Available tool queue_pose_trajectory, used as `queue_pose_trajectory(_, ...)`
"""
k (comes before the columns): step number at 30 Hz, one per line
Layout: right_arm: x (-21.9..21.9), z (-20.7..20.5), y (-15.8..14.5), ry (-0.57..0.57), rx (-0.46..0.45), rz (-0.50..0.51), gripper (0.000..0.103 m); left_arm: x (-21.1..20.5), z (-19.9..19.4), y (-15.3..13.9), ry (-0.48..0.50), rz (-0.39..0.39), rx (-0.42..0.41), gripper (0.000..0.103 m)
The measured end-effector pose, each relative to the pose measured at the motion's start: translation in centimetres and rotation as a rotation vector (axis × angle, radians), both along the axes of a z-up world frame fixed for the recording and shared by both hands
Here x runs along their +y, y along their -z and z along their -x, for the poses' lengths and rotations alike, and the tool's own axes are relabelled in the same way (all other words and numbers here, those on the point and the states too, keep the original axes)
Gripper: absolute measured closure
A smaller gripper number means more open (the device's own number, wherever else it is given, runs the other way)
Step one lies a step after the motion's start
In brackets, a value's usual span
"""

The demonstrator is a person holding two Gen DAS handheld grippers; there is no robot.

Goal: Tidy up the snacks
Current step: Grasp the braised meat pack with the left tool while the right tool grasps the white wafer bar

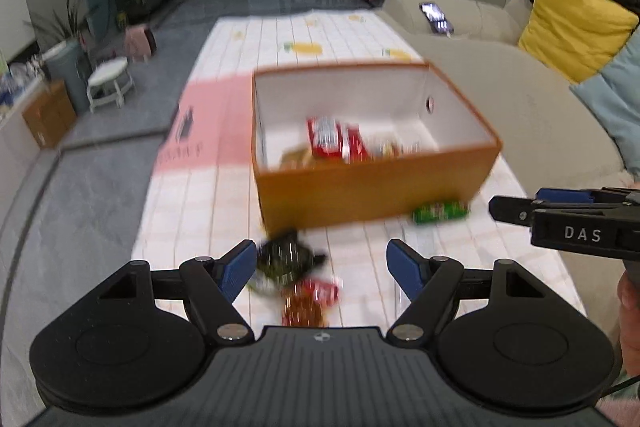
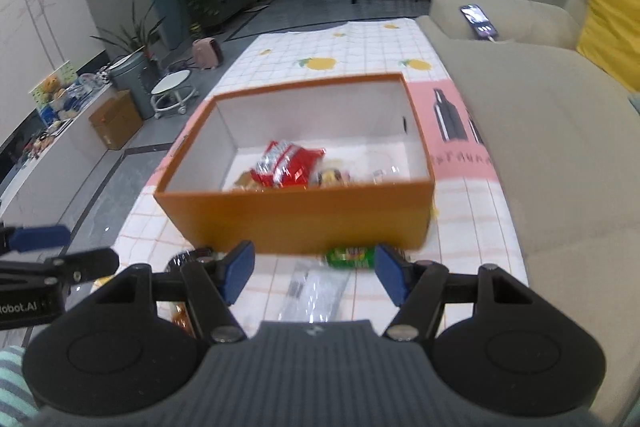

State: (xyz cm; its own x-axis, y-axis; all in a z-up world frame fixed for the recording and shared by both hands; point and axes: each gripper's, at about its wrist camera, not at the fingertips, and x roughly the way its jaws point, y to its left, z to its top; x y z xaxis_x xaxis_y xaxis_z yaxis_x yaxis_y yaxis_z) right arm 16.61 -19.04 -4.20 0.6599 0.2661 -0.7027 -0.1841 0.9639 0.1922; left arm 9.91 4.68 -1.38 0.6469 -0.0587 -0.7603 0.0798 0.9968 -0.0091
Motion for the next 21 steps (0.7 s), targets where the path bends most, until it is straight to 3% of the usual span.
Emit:
queue_pose_trajectory(3,0.7,2.0,2.0,-0.026,0.002,0.026,0.039,0.2,0.9,1.9,0.007,-0.032,0.035,0.016)
queue_pose_trajectory(7,1.6,2.7,4.6,-0.079,0.047,0.049,0.039,0.1,1.2,4.2,0.051,-0.018,0.096,0.016)
queue_pose_trajectory(21,2.6,0.5,8.6,-0.088,0.144,0.059,0.038,0.7,-1.1,9.2,0.053,-0.057,0.185,0.017)
